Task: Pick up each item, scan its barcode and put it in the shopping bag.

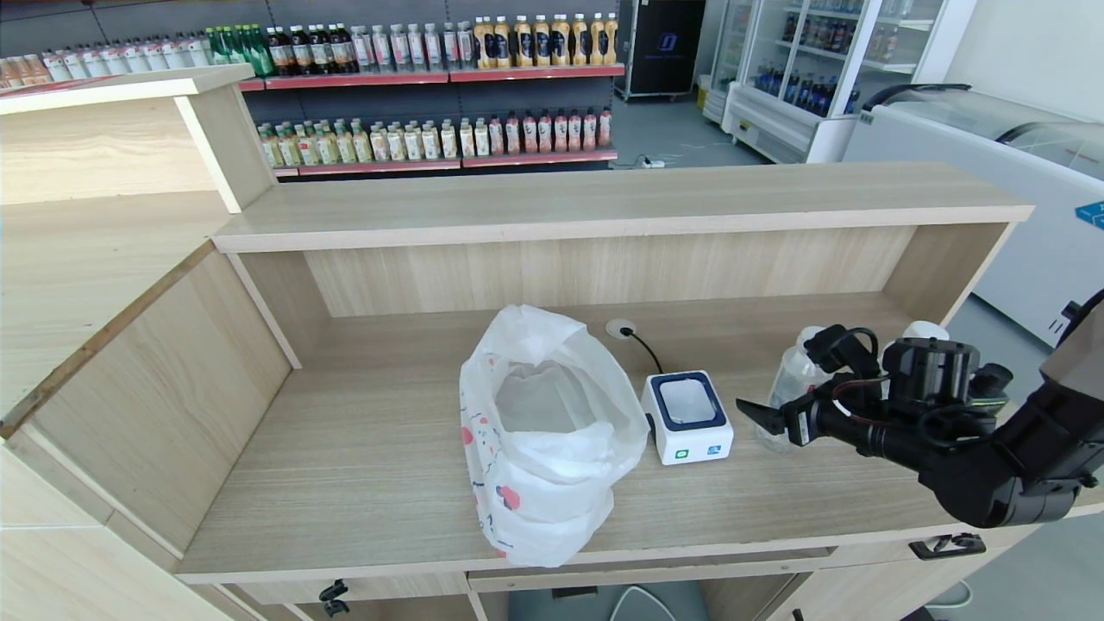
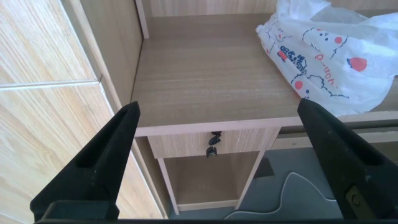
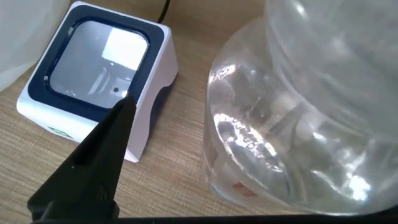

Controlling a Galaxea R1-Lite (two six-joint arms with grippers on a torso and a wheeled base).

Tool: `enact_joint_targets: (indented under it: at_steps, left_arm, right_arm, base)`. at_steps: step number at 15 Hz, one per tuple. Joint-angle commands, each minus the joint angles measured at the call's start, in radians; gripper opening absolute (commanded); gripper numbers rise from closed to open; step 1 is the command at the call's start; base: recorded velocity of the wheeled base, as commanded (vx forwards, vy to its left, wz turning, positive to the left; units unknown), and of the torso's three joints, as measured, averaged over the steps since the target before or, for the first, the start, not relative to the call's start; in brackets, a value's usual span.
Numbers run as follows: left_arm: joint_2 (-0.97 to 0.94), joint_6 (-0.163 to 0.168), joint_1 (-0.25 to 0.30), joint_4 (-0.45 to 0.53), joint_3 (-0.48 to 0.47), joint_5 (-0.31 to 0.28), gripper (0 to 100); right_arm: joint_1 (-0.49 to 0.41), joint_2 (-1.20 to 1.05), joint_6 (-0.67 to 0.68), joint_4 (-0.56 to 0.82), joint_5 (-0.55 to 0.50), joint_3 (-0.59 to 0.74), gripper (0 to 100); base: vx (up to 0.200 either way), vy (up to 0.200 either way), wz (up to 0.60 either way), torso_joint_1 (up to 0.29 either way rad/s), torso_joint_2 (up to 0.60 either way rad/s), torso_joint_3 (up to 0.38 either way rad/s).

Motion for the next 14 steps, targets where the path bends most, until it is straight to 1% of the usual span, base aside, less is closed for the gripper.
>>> enact_joint_targets:
  at_steps: [1,3,4,10,14]
  left_arm:
    - [0.001,0.000,0.000,0.000,0.000,0.000,100]
    - [0.001,0.000,0.000,0.000,0.000,0.000,100]
    - [0.001,0.000,0.000,0.000,0.000,0.000,100]
    - [0.001,0.000,0.000,0.000,0.000,0.000,100]
    - [0.001,0.000,0.000,0.000,0.000,0.000,100]
  right_arm:
    - [-0.004,0.014,-0.002,-0.002,0.010,-0.005,100]
    - [-0.015,0.015,-0.002,-0.031,0.026,-0.006,100]
    - [-0.018,0.017,-0.002,-0.050,0.026,-0.003,0]
    - [-0.023,0.021,0.036,-0.091,0.055,-0.005,0]
    - [-0.026,-0.006,0.044,-0.096,0.056,0.013,0]
  base:
    - [0.000,0.000,0.00,0.000,0.00,0.000]
    - [0.000,0.000,0.00,0.000,0.00,0.000]
    - [0.000,0.000,0.00,0.000,0.00,0.000]
    - [0.000,0.000,0.00,0.000,0.00,0.000]
    - [0.000,0.000,0.00,0.000,0.00,0.000]
